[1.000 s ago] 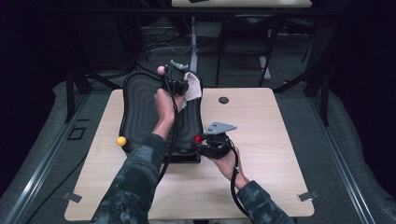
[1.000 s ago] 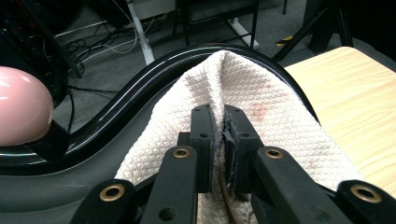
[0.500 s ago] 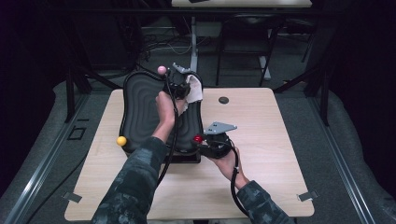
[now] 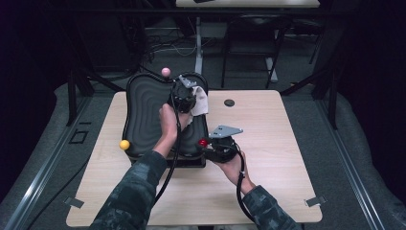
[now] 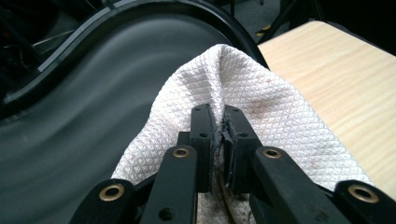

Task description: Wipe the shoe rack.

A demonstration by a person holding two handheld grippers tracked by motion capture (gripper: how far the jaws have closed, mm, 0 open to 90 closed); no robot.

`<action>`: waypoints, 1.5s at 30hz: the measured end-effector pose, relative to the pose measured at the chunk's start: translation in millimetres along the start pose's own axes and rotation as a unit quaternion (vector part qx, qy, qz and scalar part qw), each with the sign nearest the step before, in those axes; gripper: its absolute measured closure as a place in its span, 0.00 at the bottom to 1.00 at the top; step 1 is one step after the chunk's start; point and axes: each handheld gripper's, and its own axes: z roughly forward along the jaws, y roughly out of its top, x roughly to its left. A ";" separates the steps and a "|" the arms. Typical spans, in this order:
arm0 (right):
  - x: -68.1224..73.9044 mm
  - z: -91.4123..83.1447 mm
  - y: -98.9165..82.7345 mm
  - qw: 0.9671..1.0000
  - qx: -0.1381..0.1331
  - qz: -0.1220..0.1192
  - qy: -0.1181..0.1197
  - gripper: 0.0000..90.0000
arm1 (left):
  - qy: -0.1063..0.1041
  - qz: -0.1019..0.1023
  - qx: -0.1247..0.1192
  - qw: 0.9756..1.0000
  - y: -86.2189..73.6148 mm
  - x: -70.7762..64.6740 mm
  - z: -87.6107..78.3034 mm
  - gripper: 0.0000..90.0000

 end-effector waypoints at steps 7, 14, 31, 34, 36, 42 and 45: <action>0.1 0.1 0.0 1.000 -0.001 -0.001 0.000 0.67 | -0.011 -0.004 -0.001 1.000 -15.3 -5.0 -8.1 0.93; 0.3 0.2 -0.1 1.000 -0.001 -0.001 -0.001 0.67 | -0.029 -0.002 -0.001 1.000 -31.8 -9.0 -16.9 0.93; 1.1 0.3 0.0 1.000 -0.001 -0.002 -0.002 0.67 | -0.062 0.014 0.001 0.998 -74.7 -29.4 -40.3 0.93; 1.0 0.3 -0.1 1.000 -0.001 -0.002 -0.002 0.67 | -0.068 0.013 0.000 0.998 -80.1 -30.9 -43.1 0.93; 1.1 0.3 -0.1 1.000 -0.001 -0.002 -0.002 0.67 | -0.070 0.013 0.000 0.997 -84.0 -32.3 -45.0 0.93; 1.0 0.2 -0.1 1.000 0.000 -0.004 -0.003 0.67 | -0.078 0.015 0.005 0.997 -94.0 -34.1 -50.7 0.93; 1.3 0.1 -0.1 1.000 0.000 -0.003 -0.004 0.67 | -0.080 0.013 0.005 0.997 -97.4 -33.9 -52.8 0.93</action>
